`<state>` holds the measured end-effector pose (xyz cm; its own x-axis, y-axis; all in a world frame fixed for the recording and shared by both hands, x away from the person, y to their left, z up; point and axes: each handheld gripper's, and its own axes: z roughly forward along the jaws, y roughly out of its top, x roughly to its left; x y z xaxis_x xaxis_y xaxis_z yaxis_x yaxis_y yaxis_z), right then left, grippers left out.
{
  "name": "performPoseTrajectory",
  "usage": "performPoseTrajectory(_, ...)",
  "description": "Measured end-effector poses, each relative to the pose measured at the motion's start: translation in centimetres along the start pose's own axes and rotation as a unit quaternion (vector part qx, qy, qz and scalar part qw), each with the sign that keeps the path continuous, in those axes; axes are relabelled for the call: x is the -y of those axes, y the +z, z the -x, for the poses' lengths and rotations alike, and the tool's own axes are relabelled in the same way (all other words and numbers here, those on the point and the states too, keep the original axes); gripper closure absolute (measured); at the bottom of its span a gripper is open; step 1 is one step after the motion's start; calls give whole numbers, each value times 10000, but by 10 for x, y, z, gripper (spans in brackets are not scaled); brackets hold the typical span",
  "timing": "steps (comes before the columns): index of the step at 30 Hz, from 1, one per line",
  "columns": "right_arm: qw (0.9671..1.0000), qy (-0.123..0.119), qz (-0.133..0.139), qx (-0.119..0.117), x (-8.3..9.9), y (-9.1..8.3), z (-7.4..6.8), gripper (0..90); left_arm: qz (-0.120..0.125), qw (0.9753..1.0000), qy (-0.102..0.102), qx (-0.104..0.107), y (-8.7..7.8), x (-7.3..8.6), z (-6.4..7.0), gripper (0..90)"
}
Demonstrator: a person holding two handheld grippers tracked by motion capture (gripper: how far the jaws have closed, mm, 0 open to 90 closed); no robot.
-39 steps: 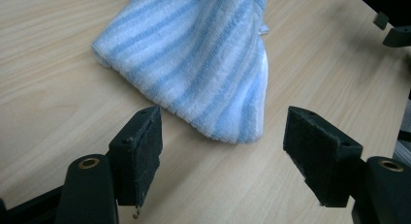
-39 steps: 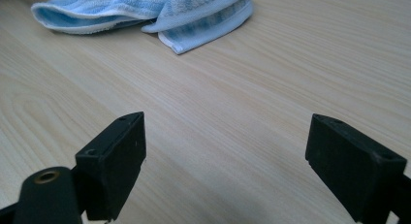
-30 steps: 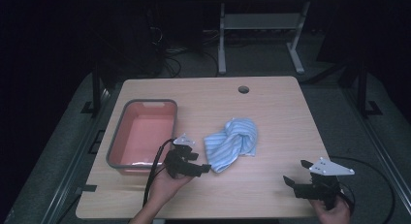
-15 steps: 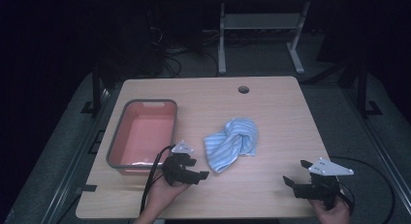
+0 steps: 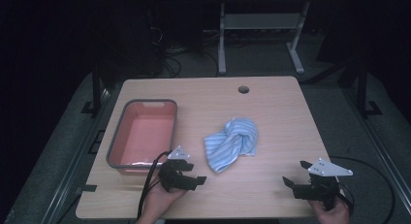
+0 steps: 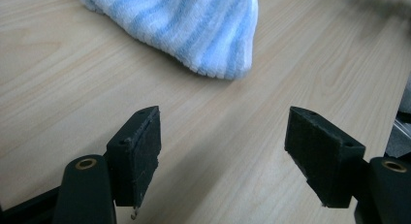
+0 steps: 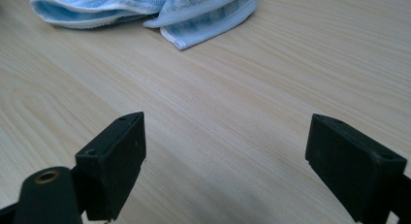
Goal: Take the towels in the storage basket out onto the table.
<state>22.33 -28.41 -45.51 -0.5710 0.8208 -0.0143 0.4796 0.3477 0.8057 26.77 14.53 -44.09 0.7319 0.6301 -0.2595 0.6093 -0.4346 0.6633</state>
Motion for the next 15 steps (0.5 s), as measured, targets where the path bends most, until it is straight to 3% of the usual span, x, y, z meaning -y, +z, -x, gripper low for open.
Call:
performPoseTrajectory(11, 10000, 47, 67, 16, 0, -3, -4, 141, -24, 10000, -20, 14, 4, 13, 2, 267)
performPoseTrajectory(15, 10000, 35, 43, -26, 1, -2, -5, 141, 24, 9998, 169, -66, 0, 11, 6, 268)
